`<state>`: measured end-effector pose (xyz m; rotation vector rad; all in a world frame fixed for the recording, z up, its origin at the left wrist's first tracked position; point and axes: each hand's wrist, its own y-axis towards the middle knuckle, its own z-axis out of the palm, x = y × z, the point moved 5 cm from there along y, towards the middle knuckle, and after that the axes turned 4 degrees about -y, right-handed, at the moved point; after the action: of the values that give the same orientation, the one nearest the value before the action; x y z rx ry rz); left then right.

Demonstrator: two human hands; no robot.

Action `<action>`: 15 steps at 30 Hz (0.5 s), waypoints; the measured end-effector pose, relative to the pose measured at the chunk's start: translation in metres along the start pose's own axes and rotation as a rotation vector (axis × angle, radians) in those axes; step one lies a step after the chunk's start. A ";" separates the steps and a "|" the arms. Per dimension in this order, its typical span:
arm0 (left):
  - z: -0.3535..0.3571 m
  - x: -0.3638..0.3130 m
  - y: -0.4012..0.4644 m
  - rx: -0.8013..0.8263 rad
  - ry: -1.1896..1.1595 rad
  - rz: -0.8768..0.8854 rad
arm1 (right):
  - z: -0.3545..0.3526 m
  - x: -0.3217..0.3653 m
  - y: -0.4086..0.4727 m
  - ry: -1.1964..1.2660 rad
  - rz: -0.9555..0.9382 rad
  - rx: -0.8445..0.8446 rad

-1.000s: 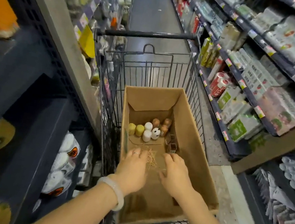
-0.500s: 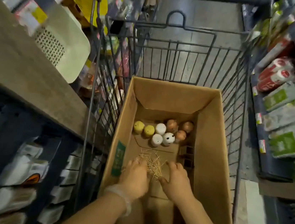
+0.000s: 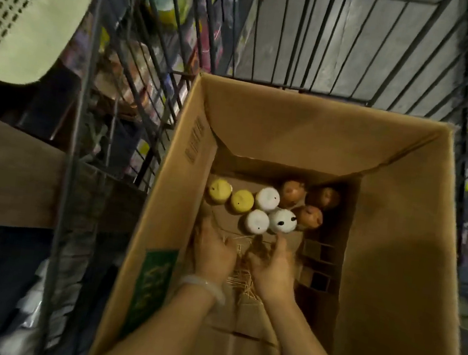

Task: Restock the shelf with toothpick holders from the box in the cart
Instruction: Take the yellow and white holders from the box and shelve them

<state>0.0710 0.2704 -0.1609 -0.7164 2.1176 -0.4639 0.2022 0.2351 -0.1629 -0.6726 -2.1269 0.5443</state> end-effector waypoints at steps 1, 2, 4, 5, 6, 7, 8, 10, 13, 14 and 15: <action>0.001 -0.003 0.007 -0.032 -0.054 -0.022 | 0.005 0.000 0.004 0.024 -0.013 -0.014; 0.002 -0.005 0.013 -0.066 -0.086 -0.033 | 0.009 0.001 0.008 0.024 -0.024 -0.025; 0.003 -0.010 0.027 -0.107 -0.049 -0.019 | 0.015 0.002 0.016 0.000 -0.047 -0.045; 0.005 -0.012 0.033 -0.107 -0.024 0.014 | 0.017 0.002 0.021 -0.007 -0.058 -0.051; 0.007 -0.013 0.038 -0.097 -0.019 0.043 | 0.018 0.001 0.026 -0.022 -0.066 -0.051; 0.009 -0.015 0.042 -0.087 -0.028 0.066 | 0.019 0.000 0.030 -0.058 -0.078 -0.052; 0.013 -0.016 0.046 -0.071 -0.049 0.079 | 0.018 -0.001 0.034 -0.112 -0.080 -0.051; 0.020 -0.019 0.055 -0.041 -0.139 0.101 | 0.018 -0.004 0.042 -0.194 -0.082 -0.051; 0.025 -0.016 0.071 -0.076 -0.210 0.146 | 0.021 -0.010 0.052 -0.216 -0.085 -0.036; 0.026 -0.014 0.077 -0.091 -0.155 0.165 | 0.021 -0.011 0.055 -0.218 -0.091 -0.037; 0.029 -0.012 0.082 -0.091 -0.111 0.187 | 0.021 -0.012 0.057 -0.220 -0.099 -0.046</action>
<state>0.0735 0.3391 -0.2162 -0.5743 2.0867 -0.2224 0.2066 0.2684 -0.2150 -0.5492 -2.3709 0.5371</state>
